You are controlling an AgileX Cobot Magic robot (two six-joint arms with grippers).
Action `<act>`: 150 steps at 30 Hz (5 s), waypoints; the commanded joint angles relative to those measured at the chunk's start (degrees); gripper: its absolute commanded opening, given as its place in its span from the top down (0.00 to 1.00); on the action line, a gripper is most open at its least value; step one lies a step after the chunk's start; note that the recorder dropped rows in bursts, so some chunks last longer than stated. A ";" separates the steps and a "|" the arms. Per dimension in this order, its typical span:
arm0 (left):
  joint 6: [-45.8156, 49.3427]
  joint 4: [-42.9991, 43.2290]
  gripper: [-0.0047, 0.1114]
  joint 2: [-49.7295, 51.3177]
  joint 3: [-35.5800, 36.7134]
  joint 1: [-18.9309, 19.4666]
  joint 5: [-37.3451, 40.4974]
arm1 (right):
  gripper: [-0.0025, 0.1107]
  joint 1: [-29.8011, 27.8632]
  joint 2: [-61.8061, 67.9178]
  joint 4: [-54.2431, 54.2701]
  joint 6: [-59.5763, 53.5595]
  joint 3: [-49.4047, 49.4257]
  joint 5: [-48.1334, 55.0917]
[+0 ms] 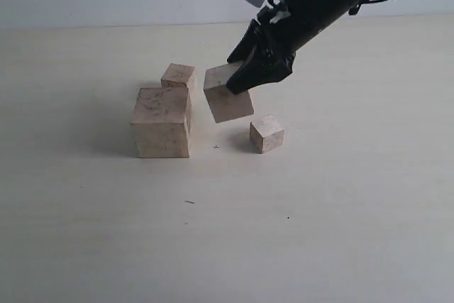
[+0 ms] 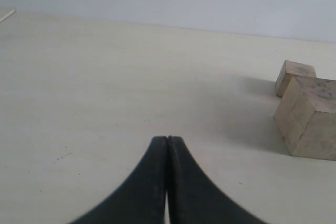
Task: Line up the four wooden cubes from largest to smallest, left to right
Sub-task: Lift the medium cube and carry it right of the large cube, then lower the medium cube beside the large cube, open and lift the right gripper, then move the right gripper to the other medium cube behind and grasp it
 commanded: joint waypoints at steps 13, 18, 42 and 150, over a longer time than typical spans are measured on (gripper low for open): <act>-0.19 0.04 0.96 -0.33 -0.02 -0.30 -0.55 | 0.98 -0.30 6.21 8.84 -6.41 0.31 -1.63; -0.19 0.04 0.96 -0.33 -0.02 -0.30 -0.55 | 0.98 -0.17 8.13 8.05 -8.69 0.31 0.70; -0.19 0.04 0.96 -0.33 -0.02 -0.30 -0.55 | 0.78 3.64 10.01 1.05 -7.04 0.31 -3.64; -0.19 0.04 0.96 -0.33 -0.02 -0.30 -0.55 | 0.98 6.34 16.36 26.05 -15.04 -9.33 -22.35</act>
